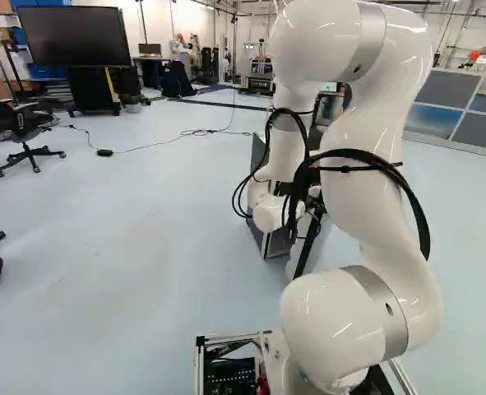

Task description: Grab a drink from the fridge

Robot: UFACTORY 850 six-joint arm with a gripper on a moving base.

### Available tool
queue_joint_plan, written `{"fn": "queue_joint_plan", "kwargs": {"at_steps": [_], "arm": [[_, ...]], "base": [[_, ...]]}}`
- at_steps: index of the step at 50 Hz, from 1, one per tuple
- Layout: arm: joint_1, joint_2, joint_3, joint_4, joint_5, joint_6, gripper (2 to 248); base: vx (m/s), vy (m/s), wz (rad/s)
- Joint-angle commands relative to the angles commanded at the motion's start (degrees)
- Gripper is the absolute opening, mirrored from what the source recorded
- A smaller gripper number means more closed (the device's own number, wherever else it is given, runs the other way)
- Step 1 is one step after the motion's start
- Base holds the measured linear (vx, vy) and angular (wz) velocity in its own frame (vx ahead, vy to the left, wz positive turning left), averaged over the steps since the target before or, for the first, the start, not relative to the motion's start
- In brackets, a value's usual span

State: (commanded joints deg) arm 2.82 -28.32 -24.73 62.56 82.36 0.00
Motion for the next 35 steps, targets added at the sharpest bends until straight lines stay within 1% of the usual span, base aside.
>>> {"fn": "queue_joint_plan", "kwargs": {"at_steps": [15,29,35], "arm": [[-3.5,0.4,0.7,0.4,1.5,0.0,247],[-7.2,0.5,0.8,2.5,5.1,0.0,247],[-8.8,0.4,0.7,3.0,5.8,0.0,247]], "base": [[0.0,0.0,0.0],[0.0,0.0,0.0],[0.0,0.0,0.0]]}}
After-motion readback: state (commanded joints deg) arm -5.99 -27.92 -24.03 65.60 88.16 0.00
